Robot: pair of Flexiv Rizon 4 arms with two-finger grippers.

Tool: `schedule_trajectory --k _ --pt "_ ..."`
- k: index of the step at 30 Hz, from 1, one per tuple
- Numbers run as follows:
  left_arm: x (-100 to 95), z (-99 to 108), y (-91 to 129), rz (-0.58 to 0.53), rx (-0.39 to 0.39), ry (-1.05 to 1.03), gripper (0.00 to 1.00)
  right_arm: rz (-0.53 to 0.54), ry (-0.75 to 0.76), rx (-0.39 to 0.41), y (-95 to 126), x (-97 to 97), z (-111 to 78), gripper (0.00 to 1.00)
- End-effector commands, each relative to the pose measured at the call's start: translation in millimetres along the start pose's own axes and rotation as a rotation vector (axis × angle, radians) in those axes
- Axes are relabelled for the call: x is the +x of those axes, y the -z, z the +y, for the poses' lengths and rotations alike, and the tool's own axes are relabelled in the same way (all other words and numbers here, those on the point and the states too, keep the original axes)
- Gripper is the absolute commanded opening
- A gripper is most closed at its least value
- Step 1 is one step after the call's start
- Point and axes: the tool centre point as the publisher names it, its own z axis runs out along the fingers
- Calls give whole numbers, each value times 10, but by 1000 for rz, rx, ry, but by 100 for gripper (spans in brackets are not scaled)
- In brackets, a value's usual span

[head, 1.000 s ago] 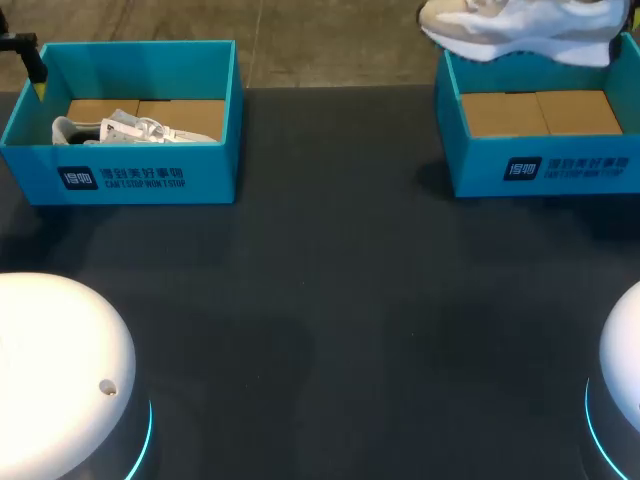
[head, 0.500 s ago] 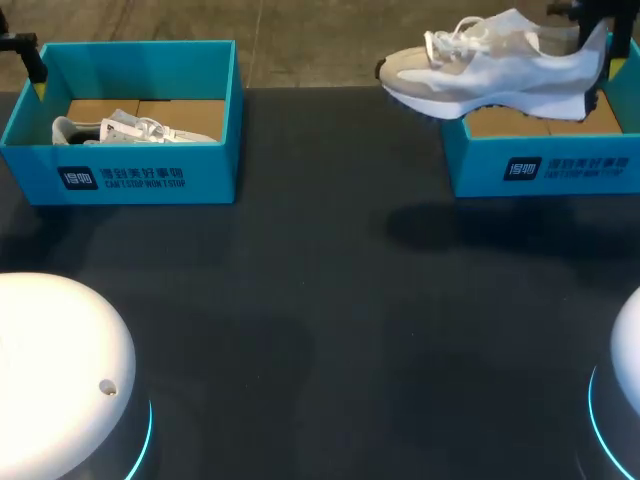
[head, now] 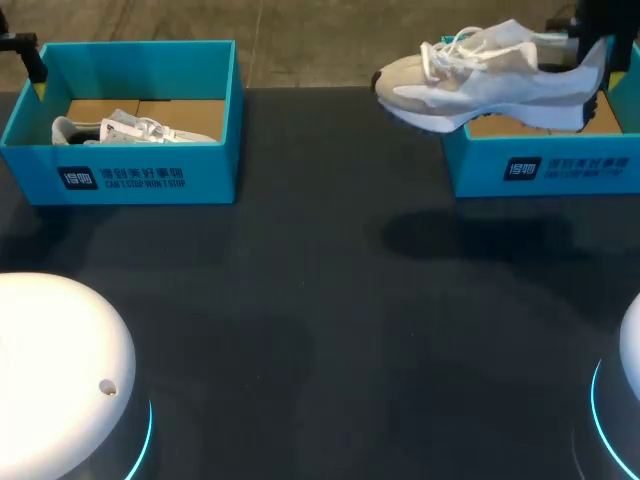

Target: Take the shoe out of the shoebox, open the shoe tongue, remove and reinsert the insole, then place the shoe into the shoebox

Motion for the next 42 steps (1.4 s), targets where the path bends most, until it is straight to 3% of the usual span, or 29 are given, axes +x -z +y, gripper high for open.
schedule_trajectory --k 1,10,17,37,42 --pt "3 -8 3 2 -1 0 100 -17 15 -41 -67 264 -323 0" --pt "3 -8 3 2 -1 0 100 -10 3 -28 -232 619 -998 0" --pt "3 -8 3 2 -1 0 100 40 0 -16 -402 886 -1368 0" --pt "3 -8 3 2 -1 0 100 40 0 -16 -402 886 -1368 0" --pt "3 -8 3 2 -1 0 100 50 23 14 -705 1125 -1504 0"
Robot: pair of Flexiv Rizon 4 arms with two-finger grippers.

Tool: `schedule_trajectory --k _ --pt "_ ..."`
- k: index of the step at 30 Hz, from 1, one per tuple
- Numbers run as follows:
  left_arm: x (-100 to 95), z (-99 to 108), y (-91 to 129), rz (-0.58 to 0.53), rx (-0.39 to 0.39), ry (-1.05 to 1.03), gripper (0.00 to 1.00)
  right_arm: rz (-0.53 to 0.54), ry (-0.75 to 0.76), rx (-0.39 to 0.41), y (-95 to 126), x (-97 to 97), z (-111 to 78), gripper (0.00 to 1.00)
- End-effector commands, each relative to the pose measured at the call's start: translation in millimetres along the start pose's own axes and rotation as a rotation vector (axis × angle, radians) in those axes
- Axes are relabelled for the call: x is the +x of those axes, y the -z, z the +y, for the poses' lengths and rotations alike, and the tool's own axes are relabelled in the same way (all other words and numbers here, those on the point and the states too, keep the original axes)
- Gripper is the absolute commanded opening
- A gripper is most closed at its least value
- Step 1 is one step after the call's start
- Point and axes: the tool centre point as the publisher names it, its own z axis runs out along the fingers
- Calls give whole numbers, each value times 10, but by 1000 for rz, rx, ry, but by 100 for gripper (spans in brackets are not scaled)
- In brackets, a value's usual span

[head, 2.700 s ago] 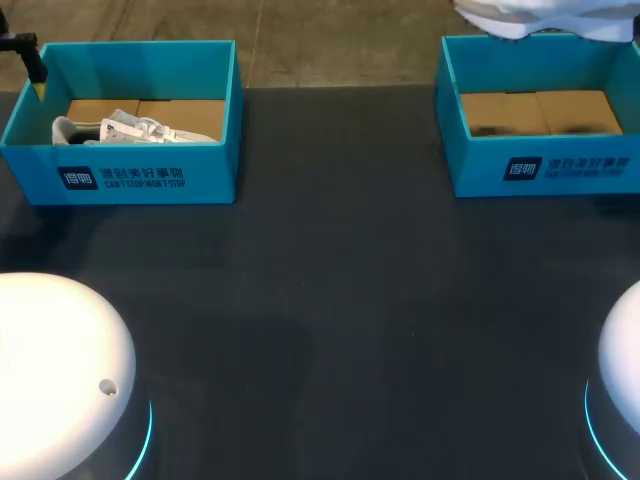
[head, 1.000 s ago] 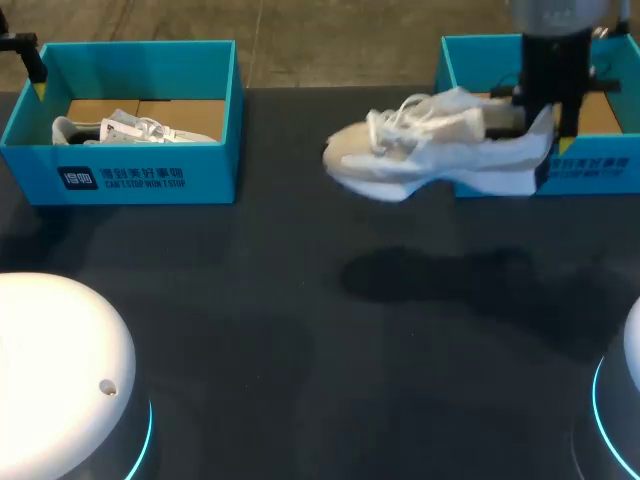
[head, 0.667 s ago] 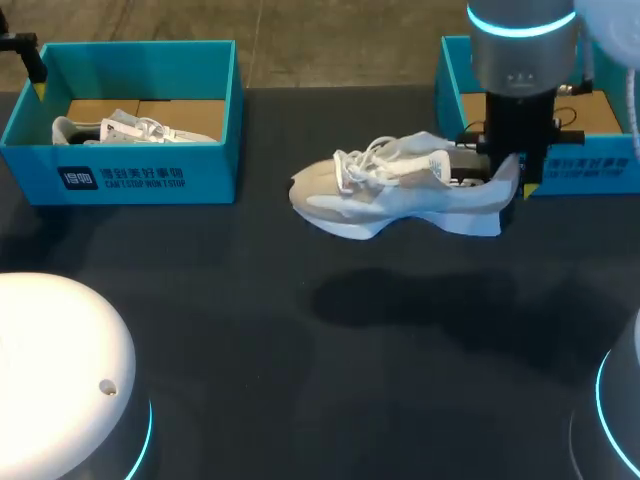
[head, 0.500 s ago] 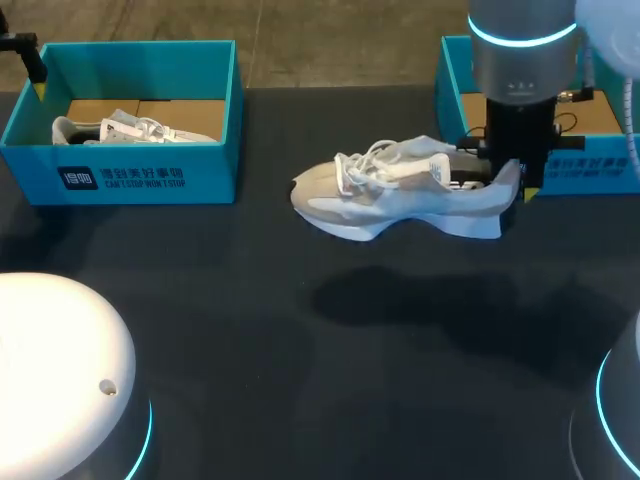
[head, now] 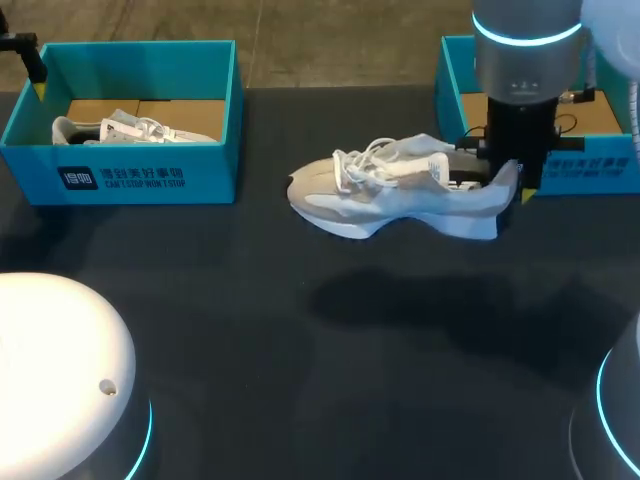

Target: Take the shoe out of the shoebox, open the shoe tongue, remove and reinsert the insole, then place the shoe into the shoebox

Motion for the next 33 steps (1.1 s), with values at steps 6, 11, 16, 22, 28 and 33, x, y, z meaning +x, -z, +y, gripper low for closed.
schedule_trajectory --k 6,11,16,22,28,33 --pt "1 -8 3 2 -1 0 100 -12 37 29 -515 393 -300 0" --pt "1 -8 3 2 -1 0 100 -15 45 25 -621 525 -412 0" --pt "1 -8 3 2 -1 0 100 -11 43 31 -719 585 -547 0" --pt "1 -8 3 2 -1 0 100 1 34 40 -875 638 -743 0" --pt "1 -8 3 2 -1 0 100 -5 36 40 -1067 675 -807 0" --pt "1 -8 3 2 -1 0 100 5 36 36 -1174 681 -829 0"
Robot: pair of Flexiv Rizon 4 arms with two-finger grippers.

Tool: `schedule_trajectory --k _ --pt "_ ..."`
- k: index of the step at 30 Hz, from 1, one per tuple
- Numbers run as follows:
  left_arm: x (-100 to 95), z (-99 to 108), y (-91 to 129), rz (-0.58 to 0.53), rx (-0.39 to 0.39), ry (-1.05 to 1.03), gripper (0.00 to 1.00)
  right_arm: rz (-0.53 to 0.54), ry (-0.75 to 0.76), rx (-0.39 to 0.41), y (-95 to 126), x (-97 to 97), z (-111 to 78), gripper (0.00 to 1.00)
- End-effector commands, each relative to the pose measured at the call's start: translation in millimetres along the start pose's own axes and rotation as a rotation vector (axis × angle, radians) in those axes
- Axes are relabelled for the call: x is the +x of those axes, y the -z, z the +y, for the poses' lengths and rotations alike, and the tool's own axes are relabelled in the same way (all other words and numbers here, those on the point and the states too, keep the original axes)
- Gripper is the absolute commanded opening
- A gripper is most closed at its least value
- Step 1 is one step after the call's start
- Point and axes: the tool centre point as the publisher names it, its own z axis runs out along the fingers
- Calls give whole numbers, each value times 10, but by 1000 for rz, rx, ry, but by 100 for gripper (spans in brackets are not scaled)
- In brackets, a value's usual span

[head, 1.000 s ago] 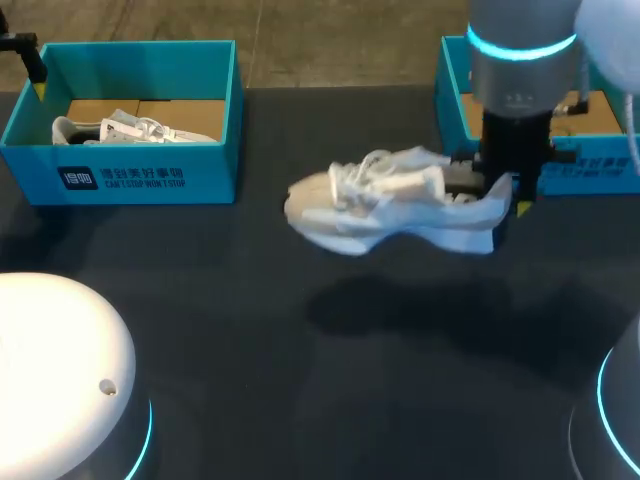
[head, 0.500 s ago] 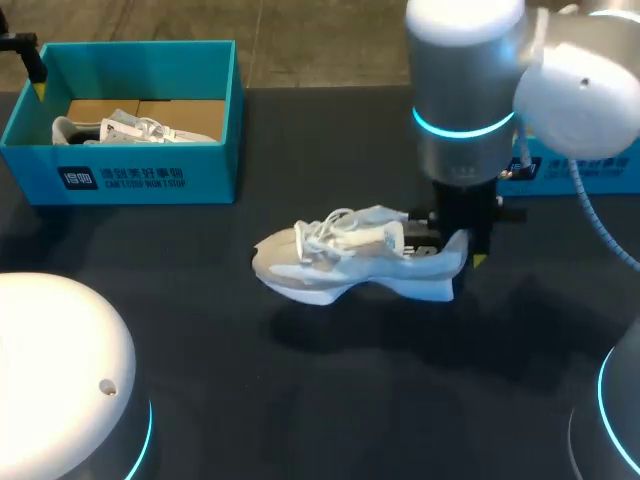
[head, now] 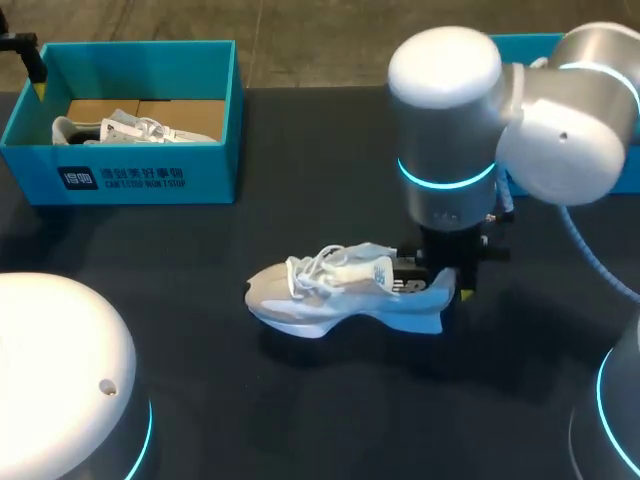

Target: Take the shoe out of the shoebox, open the shoe tongue, remove and reinsert the insole, then place the shoe into the shoebox

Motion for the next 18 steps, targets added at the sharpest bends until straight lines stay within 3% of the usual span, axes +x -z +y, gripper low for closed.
schedule_trajectory --k 1,18 --pt "2 -8 3 2 -1 0 100 4 0 -1 -127 21 -22 0" --pt "2 -8 3 2 -1 0 100 5 38 24 -641 105 -191 0"
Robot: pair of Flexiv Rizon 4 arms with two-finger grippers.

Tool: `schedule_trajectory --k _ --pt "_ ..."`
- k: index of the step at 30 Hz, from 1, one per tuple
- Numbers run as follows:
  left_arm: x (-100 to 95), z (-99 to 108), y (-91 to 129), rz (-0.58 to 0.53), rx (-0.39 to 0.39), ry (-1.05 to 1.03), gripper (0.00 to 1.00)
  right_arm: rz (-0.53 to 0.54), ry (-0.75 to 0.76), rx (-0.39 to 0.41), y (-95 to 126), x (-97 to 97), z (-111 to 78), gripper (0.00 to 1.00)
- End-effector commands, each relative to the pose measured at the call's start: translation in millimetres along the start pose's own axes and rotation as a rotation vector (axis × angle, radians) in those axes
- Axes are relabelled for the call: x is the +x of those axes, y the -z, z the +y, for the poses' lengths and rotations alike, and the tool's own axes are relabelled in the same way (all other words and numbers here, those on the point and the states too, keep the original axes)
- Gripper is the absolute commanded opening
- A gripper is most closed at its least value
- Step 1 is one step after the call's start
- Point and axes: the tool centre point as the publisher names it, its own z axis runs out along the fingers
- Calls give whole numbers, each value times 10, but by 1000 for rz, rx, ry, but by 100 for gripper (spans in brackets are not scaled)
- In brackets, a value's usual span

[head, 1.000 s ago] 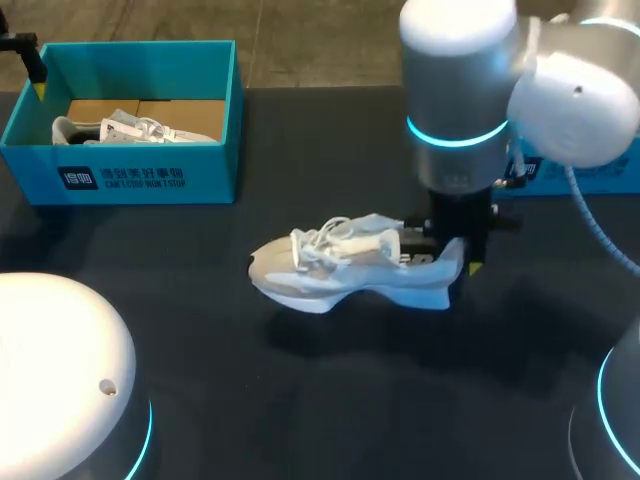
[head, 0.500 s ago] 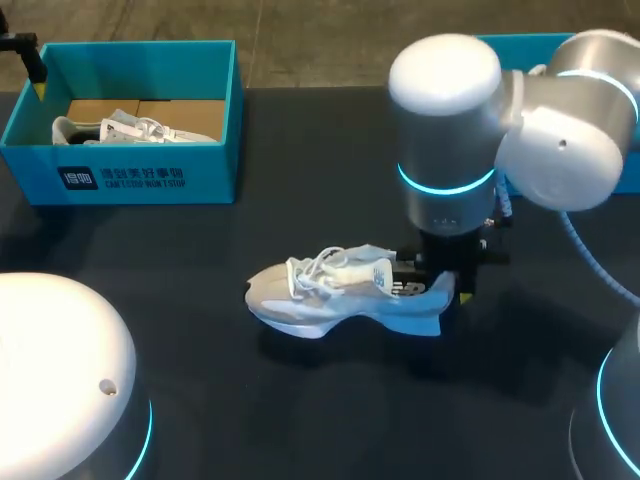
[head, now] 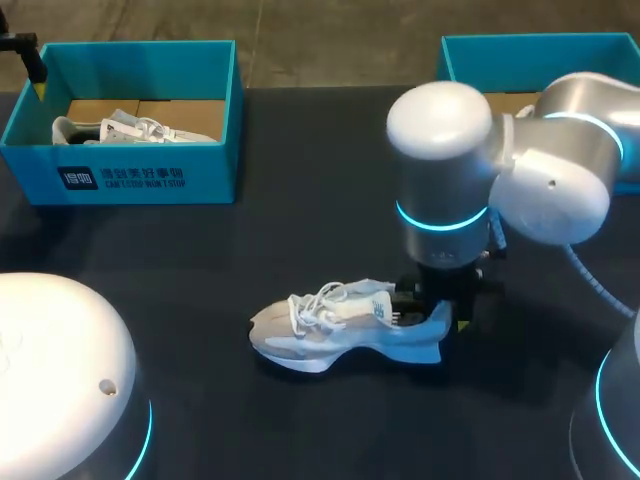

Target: Take the shoe out of the shoebox, open the shoe tongue, remove and reinsert the insole, then place the shoe into the shoebox

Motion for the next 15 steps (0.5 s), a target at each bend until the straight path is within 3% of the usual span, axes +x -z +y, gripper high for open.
schedule_trajectory --k 1,15 --pt "2 -8 3 2 -1 0 100 11 -1 1 -138 68 -10 0" --pt "2 -8 3 2 -1 0 100 6 1 13 -286 84 -52 0"
